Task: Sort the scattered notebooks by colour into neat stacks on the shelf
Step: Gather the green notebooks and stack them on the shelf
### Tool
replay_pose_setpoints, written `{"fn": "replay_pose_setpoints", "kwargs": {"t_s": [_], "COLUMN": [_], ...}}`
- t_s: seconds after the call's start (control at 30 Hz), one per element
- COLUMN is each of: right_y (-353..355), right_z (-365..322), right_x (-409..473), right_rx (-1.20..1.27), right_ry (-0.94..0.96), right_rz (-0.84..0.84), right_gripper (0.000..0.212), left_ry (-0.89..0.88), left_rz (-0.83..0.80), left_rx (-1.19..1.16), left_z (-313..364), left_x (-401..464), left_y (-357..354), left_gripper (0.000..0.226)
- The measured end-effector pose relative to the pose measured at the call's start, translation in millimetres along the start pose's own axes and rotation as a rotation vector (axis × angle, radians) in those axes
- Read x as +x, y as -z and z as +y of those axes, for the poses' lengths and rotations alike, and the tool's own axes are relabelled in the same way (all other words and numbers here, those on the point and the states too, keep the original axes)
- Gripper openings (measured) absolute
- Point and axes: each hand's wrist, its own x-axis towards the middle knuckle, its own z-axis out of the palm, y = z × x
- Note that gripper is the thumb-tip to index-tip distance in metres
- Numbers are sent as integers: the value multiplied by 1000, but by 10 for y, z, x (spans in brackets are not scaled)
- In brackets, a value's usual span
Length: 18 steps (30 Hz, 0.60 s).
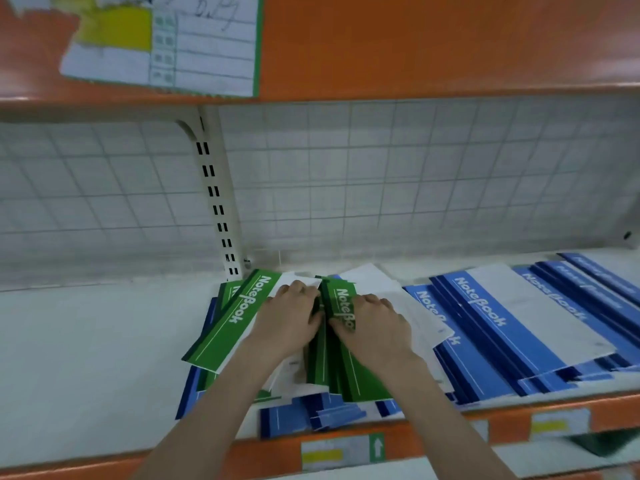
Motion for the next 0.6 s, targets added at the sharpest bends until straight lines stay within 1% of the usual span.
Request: {"fn": "replay_pose_setpoints", "kwargs": {"t_s": [0.13,0.27,0.33,0.43,0.57,0.6], "right_y": [3,7,23,64,119,129], "right_z": [-28,-56,-69,-84,-109,-102], "right_x": [13,9,11,4,16,23], "right_rx": [10,9,16,-24,-146,-152], "right_ry": [-51,-80,-93,-97,-32,-20], "right_rz": [11,-20,-38,-47,-11,3], "right_gripper": [43,51,51,42,20,18], "left_ry": [-6,4,4,20,62,66], "left_rz": [15,37,57,107,206,221], "left_rx": [16,26,23,10,6,-2], "left_z": [12,23,26,35,87,95], "left_x": [-11,-29,-32,-47,-95,-105], "left_y": [-38,-85,-122,-202,-341,-366], "left_gripper": [38,37,37,37,35,35]}}
